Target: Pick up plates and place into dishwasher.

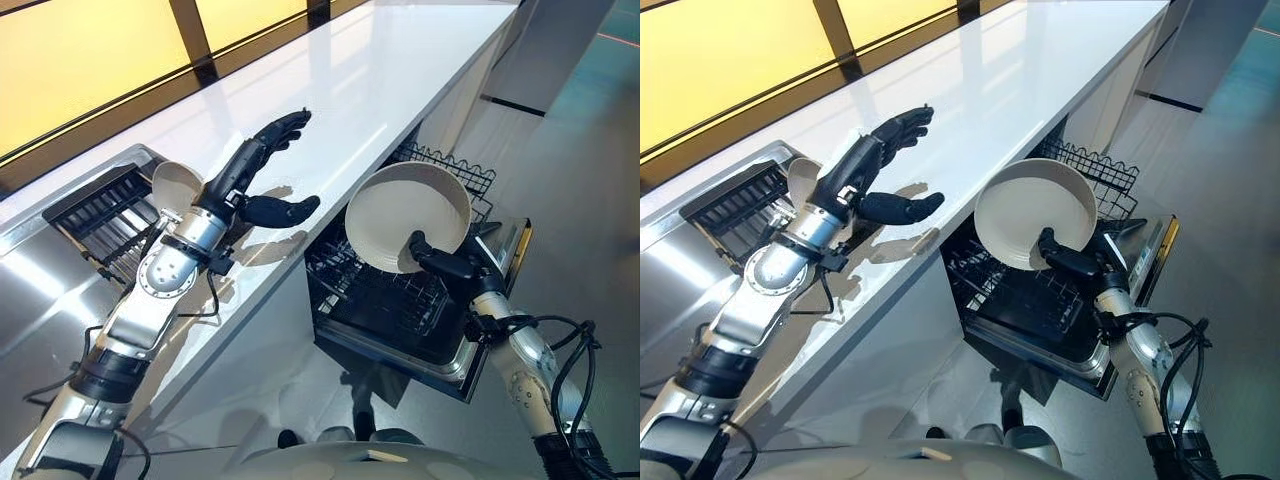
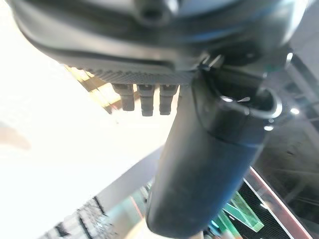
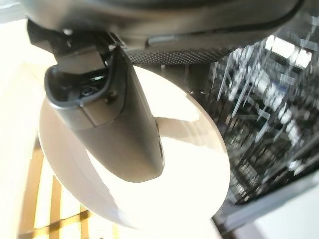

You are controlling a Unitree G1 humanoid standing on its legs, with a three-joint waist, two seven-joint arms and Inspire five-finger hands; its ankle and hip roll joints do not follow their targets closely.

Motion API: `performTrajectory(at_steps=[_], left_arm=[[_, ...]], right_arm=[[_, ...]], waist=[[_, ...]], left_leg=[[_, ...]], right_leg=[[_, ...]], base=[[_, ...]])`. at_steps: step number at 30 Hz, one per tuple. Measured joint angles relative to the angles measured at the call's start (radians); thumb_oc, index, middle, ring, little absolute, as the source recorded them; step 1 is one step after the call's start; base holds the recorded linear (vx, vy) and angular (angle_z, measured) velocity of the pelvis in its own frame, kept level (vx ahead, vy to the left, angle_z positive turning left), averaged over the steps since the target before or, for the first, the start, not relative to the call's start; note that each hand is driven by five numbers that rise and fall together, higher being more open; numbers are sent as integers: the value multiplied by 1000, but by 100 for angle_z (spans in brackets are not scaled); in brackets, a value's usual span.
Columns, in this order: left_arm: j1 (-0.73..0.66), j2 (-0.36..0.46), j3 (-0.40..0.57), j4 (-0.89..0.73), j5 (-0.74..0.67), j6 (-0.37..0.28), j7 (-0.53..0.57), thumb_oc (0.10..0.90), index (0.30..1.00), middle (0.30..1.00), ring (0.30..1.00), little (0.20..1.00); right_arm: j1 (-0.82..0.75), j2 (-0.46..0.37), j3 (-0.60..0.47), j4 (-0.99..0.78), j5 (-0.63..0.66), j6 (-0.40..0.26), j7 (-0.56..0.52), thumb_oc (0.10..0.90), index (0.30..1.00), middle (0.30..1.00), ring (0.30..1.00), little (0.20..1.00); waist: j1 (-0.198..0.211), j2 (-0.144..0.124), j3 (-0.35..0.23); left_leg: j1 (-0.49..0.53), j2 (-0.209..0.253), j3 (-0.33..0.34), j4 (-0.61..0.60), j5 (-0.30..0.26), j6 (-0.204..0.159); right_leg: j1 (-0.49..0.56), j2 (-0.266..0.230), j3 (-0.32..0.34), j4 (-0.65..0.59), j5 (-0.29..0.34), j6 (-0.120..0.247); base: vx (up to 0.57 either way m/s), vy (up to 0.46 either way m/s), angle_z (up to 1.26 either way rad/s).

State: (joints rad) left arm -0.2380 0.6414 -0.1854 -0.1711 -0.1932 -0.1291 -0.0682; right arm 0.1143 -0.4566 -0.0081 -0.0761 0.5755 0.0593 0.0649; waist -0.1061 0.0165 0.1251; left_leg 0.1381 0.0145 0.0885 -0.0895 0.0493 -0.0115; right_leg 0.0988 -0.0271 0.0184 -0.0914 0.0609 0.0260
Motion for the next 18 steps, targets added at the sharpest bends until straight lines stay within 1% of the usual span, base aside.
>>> performTrajectory(at_steps=[1, 5, 8, 9, 11, 15, 17, 18], left_arm=[[11, 0, 0, 0, 0, 2, 0, 800, 900, 900, 900, 900], [50, 0, 3, -11, 9, 5, -4, 800, 900, 900, 900, 900], [96, 0, 23, -46, 10, 15, -9, 800, 900, 900, 900, 900], [107, 0, 30, -53, 10, 15, -9, 800, 900, 900, 900, 900], [132, 6, 58, -58, 31, 15, -8, 800, 900, 900, 900, 900], [165, 46, 116, -58, 37, 4, -3, 800, 900, 900, 900, 900], [175, 65, 133, -58, 37, -7, 3, 800, 900, 900, 900, 900], [182, 76, 152, -58, 36, -9, 5, 800, 900, 900, 900, 900]], right_arm=[[0, 0, -1, 9, -23, 0, -17, 100, 300, 300, 300, 200], [0, -13, -1, 51, -209, -4, -106, 100, 300, 300, 300, 200], [-1, -52, -1, 75, -381, -1, -197, 100, 300, 300, 300, 200], [-1, -57, -1, 75, -403, 1, -208, 100, 300, 300, 300, 200], [-3, -96, -1, 80, -545, 26, -254, 100, 300, 300, 300, 200], [-32, -161, 0, 134, -701, 73, -272, 100, 300, 300, 300, 200], [-43, -177, 0, 165, -741, 91, -277, 100, 300, 300, 300, 200], [-52, -191, 2, 189, -761, 102, -277, 100, 300, 300, 300, 200]], waist=[[6, 0, 0], [33, 0, 0], [48, 0, 0], [49, 0, 0], [56, 1, 1], [83, 1, 1], [92, 2, 2], [105, 4, 3]], left_leg=[[-2, 0, -2, 0, 2, 1], [-6, -1, -10, -2, 5, 1], [-8, -1, -16, -2, 6, 1], [-8, -1, -16, -2, 6, 1], [-9, -1, -27, -2, 8, 1], [-11, -1, -45, -4, 11, 0], [-12, -2, -53, -3, 13, 0], [-14, -2, -62, -4, 15, -1]], right_leg=[[-1, -1, 0, 0, 0, 0], [-1, -2, -7, 0, 0, 0], [0, -2, -13, 0, 0, 0], [1, -2, -15, 0, 0, 0], [4, -3, -29, 0, -1, 0], [8, -3, -36, -4, -4, 5], [10, -3, -44, -4, -6, 5], [13, -5, -56, -5, -7, 4]], base=[[39, -6, 8], [-5, -15, 6], [28, -13, 6], [16, -8, 3], [11, -3, 11], [46, -3, 9], [2, -9, 16], [-9, -11, 19]])
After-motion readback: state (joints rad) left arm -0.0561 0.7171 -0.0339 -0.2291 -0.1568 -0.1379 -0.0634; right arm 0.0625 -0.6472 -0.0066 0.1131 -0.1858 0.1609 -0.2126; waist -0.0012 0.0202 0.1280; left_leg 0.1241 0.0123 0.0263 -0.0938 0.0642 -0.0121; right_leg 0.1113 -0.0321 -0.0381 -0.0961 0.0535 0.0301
